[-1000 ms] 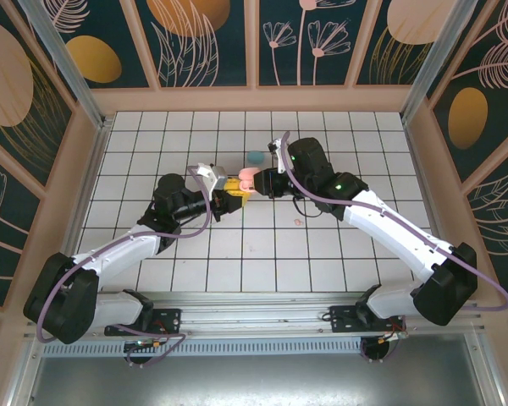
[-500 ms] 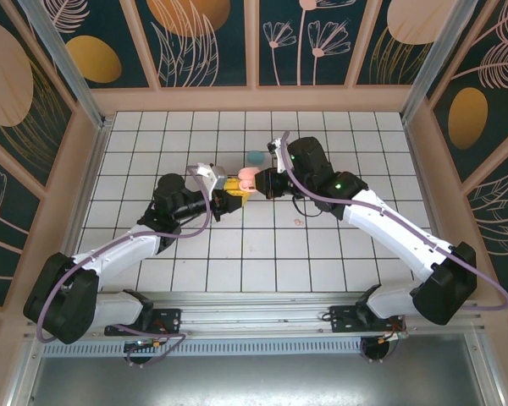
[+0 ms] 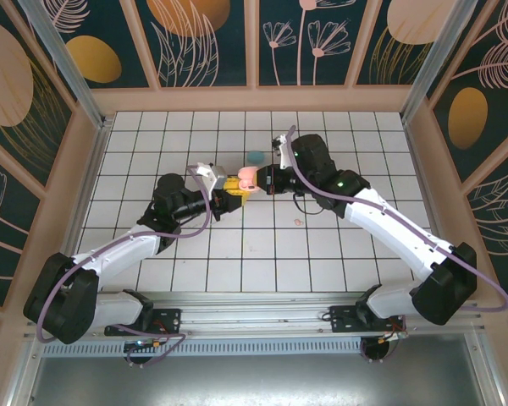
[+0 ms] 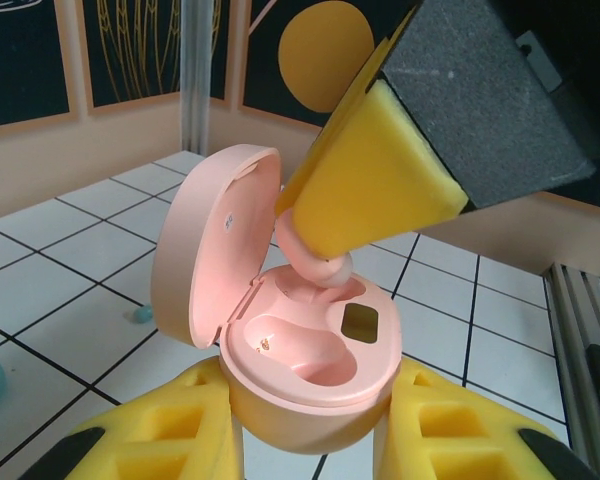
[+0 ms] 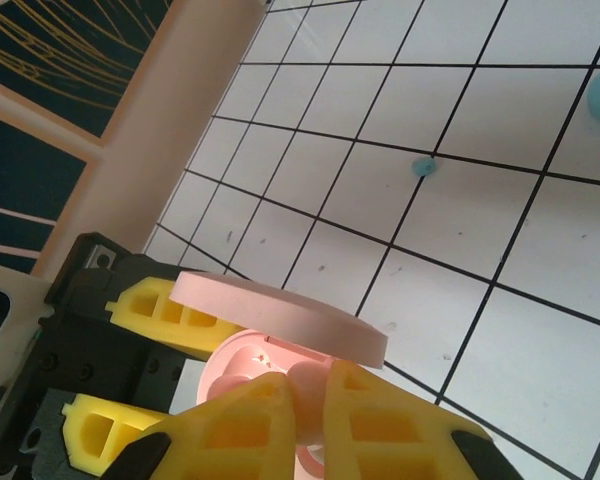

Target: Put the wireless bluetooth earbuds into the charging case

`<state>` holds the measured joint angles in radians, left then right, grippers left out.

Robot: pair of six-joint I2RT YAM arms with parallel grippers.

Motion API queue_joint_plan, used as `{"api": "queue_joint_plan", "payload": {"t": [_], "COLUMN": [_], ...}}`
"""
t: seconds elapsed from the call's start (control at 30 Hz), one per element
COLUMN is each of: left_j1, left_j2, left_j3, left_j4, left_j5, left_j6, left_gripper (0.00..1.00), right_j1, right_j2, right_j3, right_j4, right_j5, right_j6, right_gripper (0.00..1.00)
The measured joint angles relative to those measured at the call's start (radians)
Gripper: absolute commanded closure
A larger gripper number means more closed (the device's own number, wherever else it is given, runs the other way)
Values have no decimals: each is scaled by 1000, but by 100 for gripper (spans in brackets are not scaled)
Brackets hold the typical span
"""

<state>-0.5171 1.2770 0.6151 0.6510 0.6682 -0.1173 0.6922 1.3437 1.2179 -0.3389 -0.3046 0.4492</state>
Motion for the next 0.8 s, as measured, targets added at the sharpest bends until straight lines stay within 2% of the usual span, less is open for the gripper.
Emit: {"api": "queue_joint_plan", "payload": {"t": [0.63, 0.8], "left_j1": [0, 0], "left_j2": [0, 0], "left_j3": [0, 0], "left_j4": [3, 3], "left_j5": [-3, -3], "left_j6": [0, 0], "left_gripper": [87, 88], "right_j1": [-14, -14], "right_j2": [-15, -19], "right_j3": [-75, -86], "right_j4": [108, 119], "right_j5": [-64, -59], "right_j6": [109, 127], "right_gripper": [89, 86]}}
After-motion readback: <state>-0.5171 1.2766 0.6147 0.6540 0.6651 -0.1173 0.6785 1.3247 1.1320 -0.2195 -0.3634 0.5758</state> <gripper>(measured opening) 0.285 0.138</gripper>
